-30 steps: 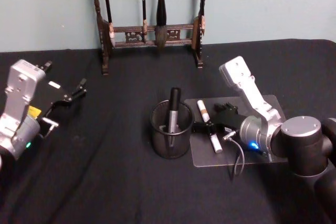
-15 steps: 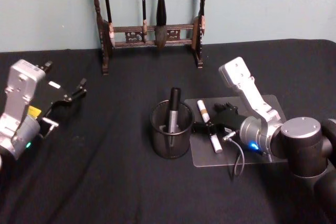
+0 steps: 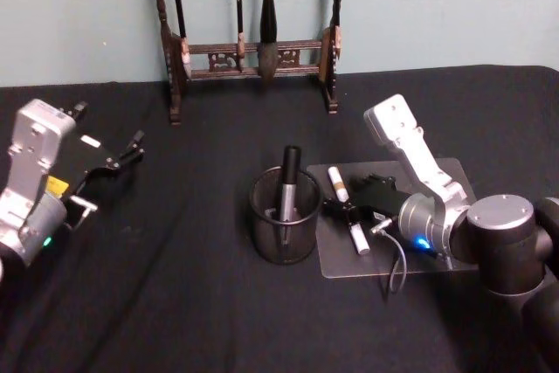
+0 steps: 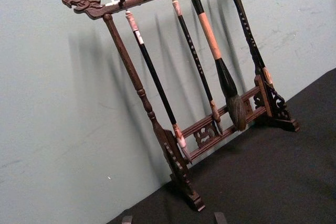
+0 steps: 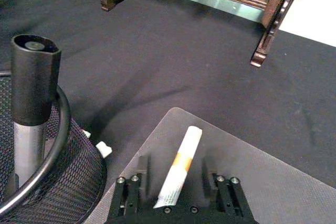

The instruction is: Pick up the water-based marker from the table and place it into the pen holder.

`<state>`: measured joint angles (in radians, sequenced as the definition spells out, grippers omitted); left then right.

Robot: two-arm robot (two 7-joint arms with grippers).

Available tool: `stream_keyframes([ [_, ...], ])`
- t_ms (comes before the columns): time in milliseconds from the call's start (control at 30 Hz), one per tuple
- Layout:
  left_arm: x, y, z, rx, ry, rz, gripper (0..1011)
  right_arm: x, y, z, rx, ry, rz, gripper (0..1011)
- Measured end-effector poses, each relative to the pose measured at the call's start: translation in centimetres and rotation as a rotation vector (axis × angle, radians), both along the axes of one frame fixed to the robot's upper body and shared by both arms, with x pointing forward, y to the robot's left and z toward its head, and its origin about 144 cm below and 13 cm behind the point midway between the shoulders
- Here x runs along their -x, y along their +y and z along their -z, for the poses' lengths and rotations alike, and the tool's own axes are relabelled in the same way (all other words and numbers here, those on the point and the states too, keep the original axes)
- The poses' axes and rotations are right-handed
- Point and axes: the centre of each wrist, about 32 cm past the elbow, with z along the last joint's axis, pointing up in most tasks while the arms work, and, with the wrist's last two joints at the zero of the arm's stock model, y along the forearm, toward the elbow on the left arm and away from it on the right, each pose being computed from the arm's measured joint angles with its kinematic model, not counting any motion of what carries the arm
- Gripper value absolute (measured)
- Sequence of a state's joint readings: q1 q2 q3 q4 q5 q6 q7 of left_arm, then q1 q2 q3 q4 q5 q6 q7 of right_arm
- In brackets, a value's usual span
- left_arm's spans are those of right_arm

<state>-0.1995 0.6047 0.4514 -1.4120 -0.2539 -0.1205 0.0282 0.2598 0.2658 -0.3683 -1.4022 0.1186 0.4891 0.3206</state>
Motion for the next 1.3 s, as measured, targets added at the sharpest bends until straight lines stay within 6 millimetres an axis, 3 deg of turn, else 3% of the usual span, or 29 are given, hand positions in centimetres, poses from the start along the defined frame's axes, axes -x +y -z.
stream_keyframes([
  [433,0.00,0.00,0.00,0.000,0.000,0.000,1001,0.00,0.00,0.00,-0.001,0.002,0.000,246],
  [567,0.00,0.00,0.00,0.000,0.000,0.000,1001,0.00,0.00,0.00,-0.001,0.002,0.000,164],
  [1300,0.00,0.00,0.00,0.000,0.000,0.000,1001,0.16,-0.23,-0.02,-0.026,-0.020,0.003,164],
])
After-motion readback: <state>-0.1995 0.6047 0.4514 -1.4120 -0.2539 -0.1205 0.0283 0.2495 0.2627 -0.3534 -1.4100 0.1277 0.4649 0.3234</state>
